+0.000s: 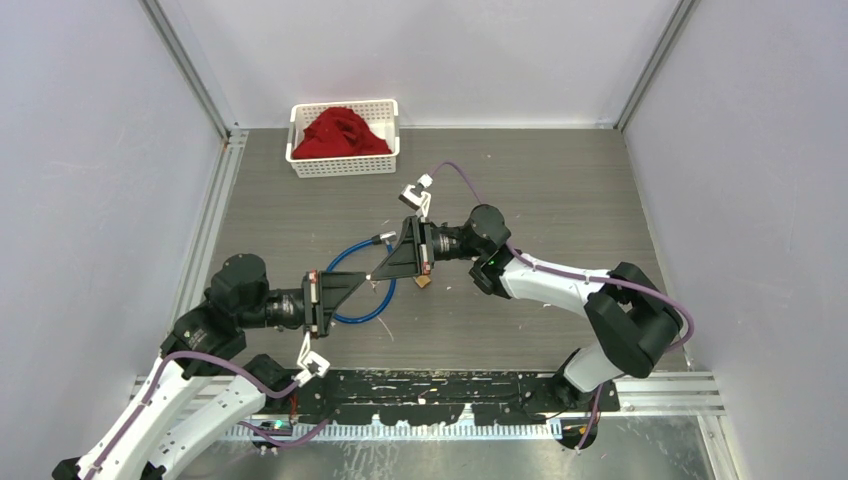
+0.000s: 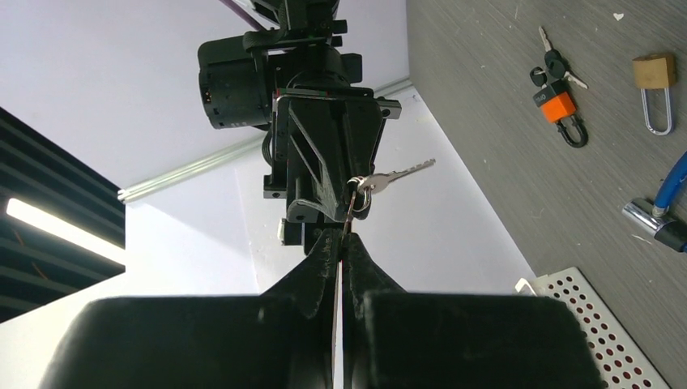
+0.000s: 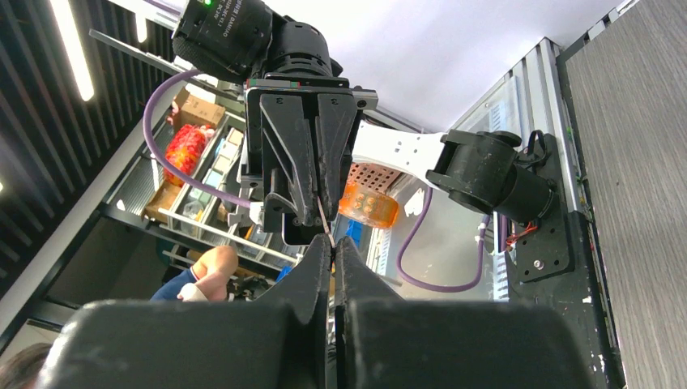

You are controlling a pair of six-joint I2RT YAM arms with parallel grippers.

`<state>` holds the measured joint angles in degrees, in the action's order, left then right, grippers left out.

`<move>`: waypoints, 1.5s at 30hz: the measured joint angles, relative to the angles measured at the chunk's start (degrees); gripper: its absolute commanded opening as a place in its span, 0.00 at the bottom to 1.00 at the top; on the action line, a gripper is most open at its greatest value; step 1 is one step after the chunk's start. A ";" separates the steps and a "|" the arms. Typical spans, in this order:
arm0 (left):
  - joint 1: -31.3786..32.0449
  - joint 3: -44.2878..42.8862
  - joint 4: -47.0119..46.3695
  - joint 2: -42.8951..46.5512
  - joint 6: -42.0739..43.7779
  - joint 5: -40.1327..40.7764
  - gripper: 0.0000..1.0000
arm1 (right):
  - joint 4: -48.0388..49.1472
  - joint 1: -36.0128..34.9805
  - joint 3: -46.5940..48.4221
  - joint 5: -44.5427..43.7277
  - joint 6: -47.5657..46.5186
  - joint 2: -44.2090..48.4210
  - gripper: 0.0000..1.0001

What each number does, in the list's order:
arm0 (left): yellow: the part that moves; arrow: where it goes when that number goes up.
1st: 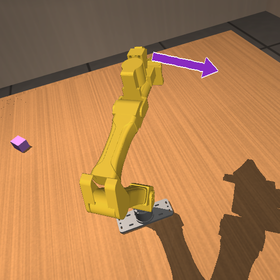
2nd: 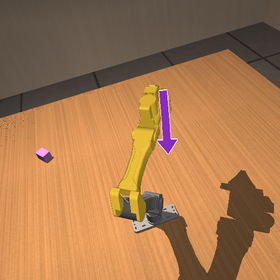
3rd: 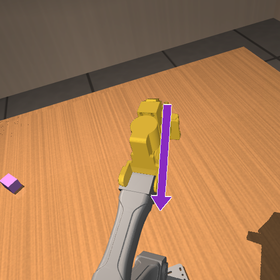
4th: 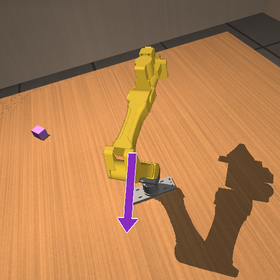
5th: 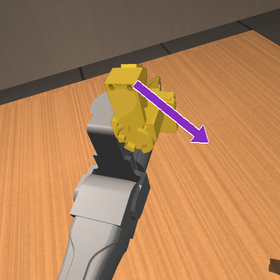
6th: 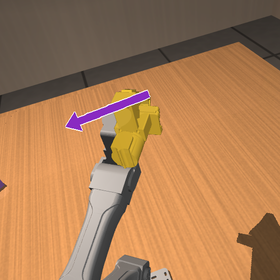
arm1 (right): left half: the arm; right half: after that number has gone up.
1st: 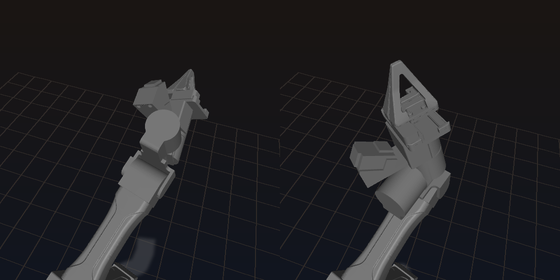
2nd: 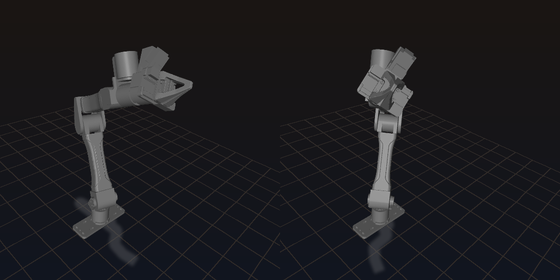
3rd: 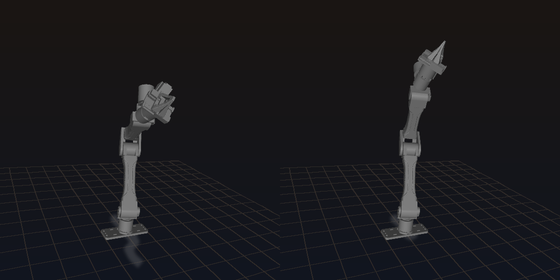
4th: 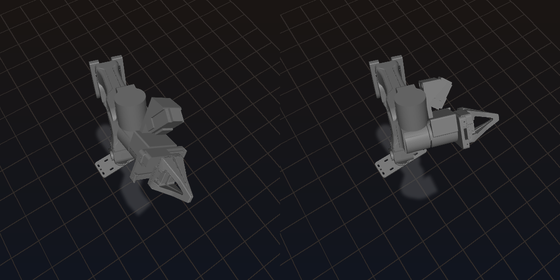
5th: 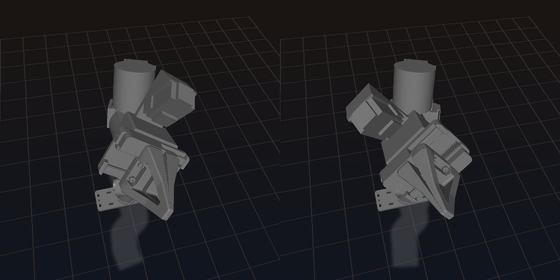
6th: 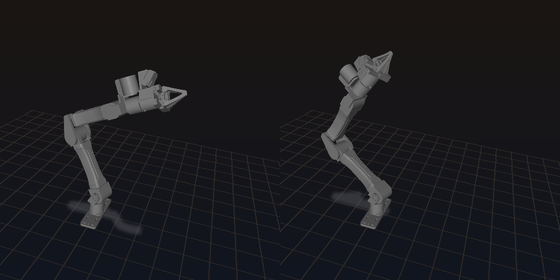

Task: Unlock with the key
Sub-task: Pick up the key from the center of the board, then pick up the lock from the center of the board.

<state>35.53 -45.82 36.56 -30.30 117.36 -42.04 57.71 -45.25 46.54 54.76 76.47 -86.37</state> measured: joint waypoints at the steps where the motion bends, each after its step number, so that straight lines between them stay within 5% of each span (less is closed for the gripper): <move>1: 0.00 0.04 -0.07 0.02 0.00 0.07 0.29 | -0.04 0.04 0.00 -0.09 -0.02 0.00 0.01; 4: 0.00 0.28 -0.15 0.07 -0.04 0.90 0.80 | -0.96 0.04 0.00 -0.28 -1.16 0.20 0.01; 7: 0.00 0.31 0.79 0.04 -0.09 2.25 0.91 | -5.03 0.31 0.02 -0.26 -4.55 1.44 0.01; 11: 0.00 -0.76 5.27 -0.81 -6.54 5.75 0.92 | -18.71 0.76 1.88 -1.22 -14.86 5.55 0.01; 14: 0.00 -4.09 8.57 -3.82 -19.02 8.35 0.91 | -30.84 0.87 5.44 -3.28 -24.65 9.09 0.01; 24: 0.00 -12.26 12.39 -12.22 -53.11 6.40 0.65 | -53.40 1.01 10.23 -7.63 -43.98 13.29 0.01; 30: 0.00 -16.17 13.81 -18.86 -71.19 5.99 0.84 | -62.53 1.51 10.25 -12.11 -50.66 13.90 0.01; 35: 0.00 -22.03 21.97 -29.64 -70.29 5.81 0.87 | -70.18 5.27 10.23 -17.55 -54.34 15.80 0.01; 45: 3.08 -28.20 28.92 -55.65 -49.79 11.96 0.92 | -80.19 20.87 4.87 -27.56 -54.71 22.32 0.01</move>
<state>38.61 -74.02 65.47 -85.95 67.57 -30.09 -22.48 -24.38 51.42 27.20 21.76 -64.05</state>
